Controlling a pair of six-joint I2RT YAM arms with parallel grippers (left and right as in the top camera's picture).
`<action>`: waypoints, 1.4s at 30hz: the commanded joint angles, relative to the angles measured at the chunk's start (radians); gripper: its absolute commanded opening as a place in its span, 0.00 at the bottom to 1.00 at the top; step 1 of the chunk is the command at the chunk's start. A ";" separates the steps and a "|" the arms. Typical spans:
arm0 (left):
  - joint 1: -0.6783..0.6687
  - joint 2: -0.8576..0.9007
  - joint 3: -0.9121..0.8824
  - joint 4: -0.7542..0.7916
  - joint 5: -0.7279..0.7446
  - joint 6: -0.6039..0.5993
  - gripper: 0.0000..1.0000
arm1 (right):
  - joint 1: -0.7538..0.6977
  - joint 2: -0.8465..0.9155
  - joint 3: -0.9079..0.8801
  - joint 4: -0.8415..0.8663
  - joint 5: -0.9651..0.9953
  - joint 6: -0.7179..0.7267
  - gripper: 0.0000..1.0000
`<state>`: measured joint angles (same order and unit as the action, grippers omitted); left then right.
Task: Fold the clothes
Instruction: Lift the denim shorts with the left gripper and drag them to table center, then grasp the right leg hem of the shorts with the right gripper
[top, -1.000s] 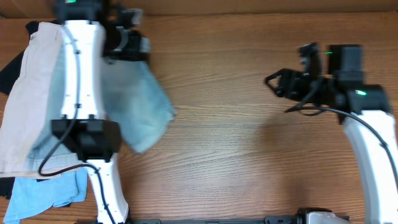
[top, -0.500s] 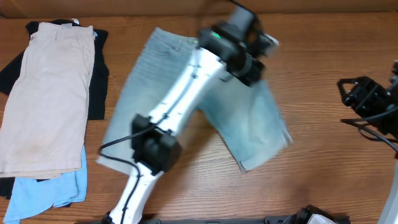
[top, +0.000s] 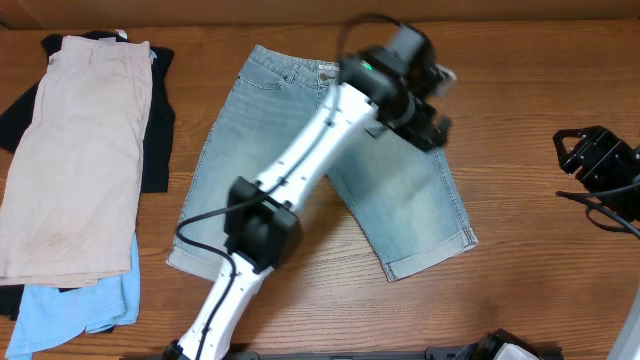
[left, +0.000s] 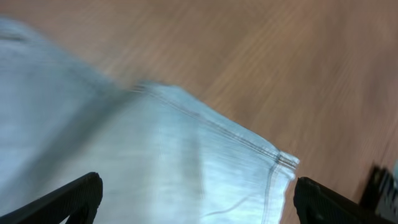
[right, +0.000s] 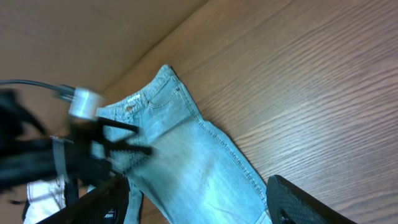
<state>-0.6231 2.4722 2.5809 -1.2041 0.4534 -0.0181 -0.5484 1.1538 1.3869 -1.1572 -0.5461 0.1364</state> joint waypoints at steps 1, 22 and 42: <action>0.118 -0.038 0.112 -0.041 0.008 -0.037 1.00 | 0.014 0.005 0.021 -0.014 -0.010 -0.037 0.74; 0.356 -0.038 0.156 -0.127 -0.238 0.097 1.00 | 0.575 0.326 -0.344 0.174 0.326 0.415 0.73; 0.356 -0.038 0.135 -0.135 -0.431 0.101 1.00 | 0.599 0.350 -0.664 0.316 0.509 0.764 0.77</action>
<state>-0.2665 2.4649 2.7239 -1.3392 0.0494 0.0624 0.0528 1.5085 0.7288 -0.8238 -0.0902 0.8234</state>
